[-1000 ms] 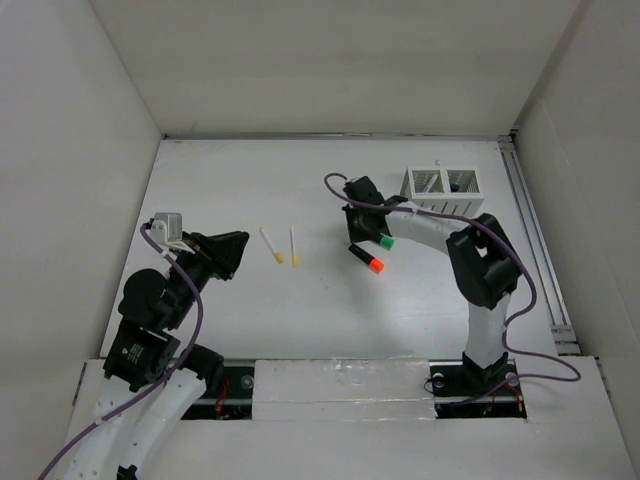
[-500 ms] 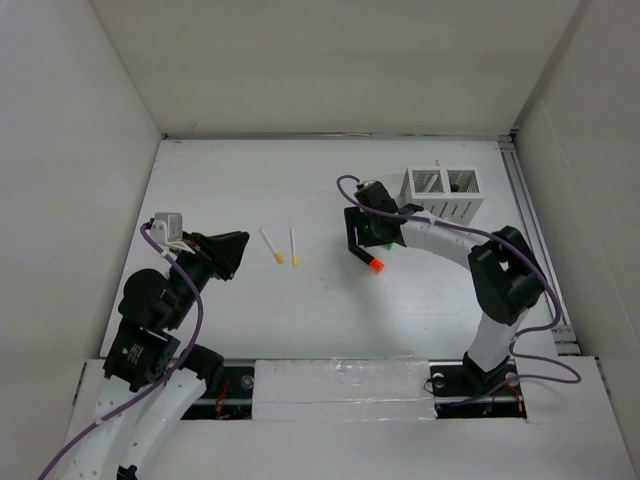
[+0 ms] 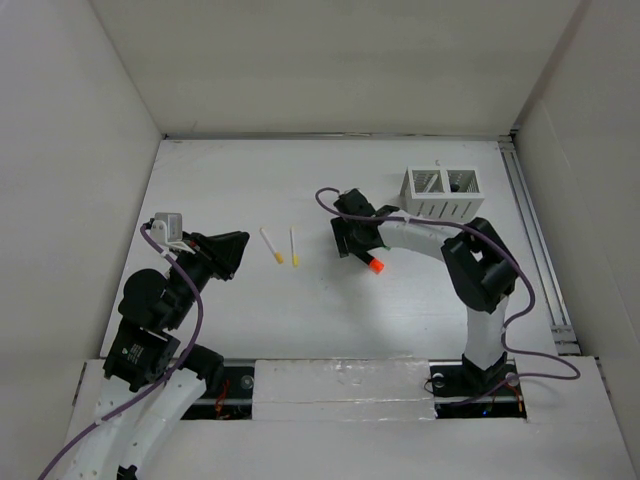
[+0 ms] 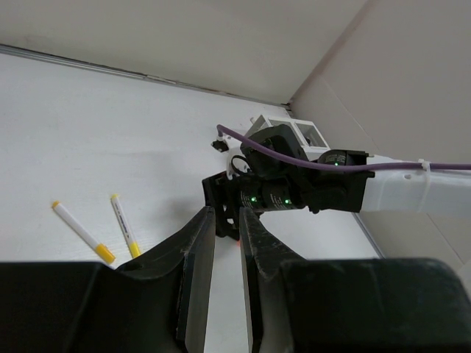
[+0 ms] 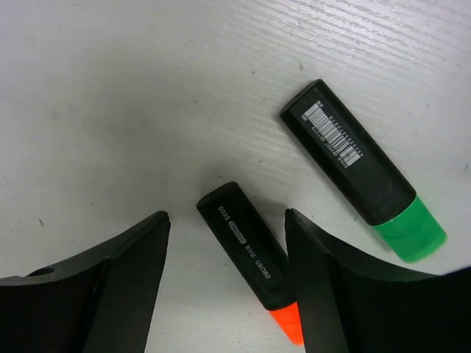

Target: Organize the desk

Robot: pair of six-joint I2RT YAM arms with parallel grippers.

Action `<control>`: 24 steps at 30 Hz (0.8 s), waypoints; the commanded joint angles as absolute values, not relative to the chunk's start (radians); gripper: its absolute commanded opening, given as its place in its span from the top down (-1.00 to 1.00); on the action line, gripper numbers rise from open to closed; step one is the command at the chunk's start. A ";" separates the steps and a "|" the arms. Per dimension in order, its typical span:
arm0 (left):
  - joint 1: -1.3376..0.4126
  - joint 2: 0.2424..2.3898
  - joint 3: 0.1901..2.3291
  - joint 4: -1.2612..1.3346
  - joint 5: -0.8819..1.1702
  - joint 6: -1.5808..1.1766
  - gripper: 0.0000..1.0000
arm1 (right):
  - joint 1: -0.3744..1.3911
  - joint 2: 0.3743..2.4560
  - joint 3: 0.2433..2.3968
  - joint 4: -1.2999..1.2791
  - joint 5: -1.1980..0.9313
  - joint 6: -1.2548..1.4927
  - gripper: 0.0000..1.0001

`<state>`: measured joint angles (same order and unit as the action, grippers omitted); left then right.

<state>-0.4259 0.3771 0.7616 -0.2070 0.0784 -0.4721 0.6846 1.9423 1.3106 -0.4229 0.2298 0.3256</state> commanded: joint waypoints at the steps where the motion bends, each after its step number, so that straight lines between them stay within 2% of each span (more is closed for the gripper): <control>1: -0.431 0.370 0.778 -0.163 0.089 -0.460 0.66 | 0.698 1.951 1.365 -0.465 0.261 0.296 -0.38; 2: -0.431 0.370 0.778 -0.161 0.089 -0.460 0.66 | 0.698 1.957 1.371 -0.471 0.265 0.296 -0.35; 3: -0.431 0.368 0.776 -0.164 0.089 -0.462 0.66 | 0.698 1.968 1.377 -0.479 0.273 0.299 -0.25; 4: -0.431 0.367 0.776 -0.161 0.089 -0.460 0.66 | 0.698 1.974 1.387 -0.483 0.281 0.301 -0.05; 7: -0.431 0.367 0.778 -0.164 0.089 -0.460 0.66 | 0.698 1.983 1.388 -0.491 0.282 0.308 0.29; 10: -0.431 0.365 0.779 -0.163 0.086 -0.460 0.66 | 0.698 1.983 1.382 -0.497 0.282 0.327 0.53; 16: -0.431 0.364 0.778 -0.164 0.087 -0.460 0.66 | 0.689 1.960 1.362 -0.476 0.250 0.351 0.82; 21: -0.431 0.364 0.778 -0.164 0.086 -0.460 0.66 | 0.666 1.855 1.300 -0.385 0.233 0.385 1.00; 24: -0.431 0.364 0.778 -0.164 0.086 -0.460 0.66 | 0.615 1.748 1.249 -0.307 0.190 0.420 1.00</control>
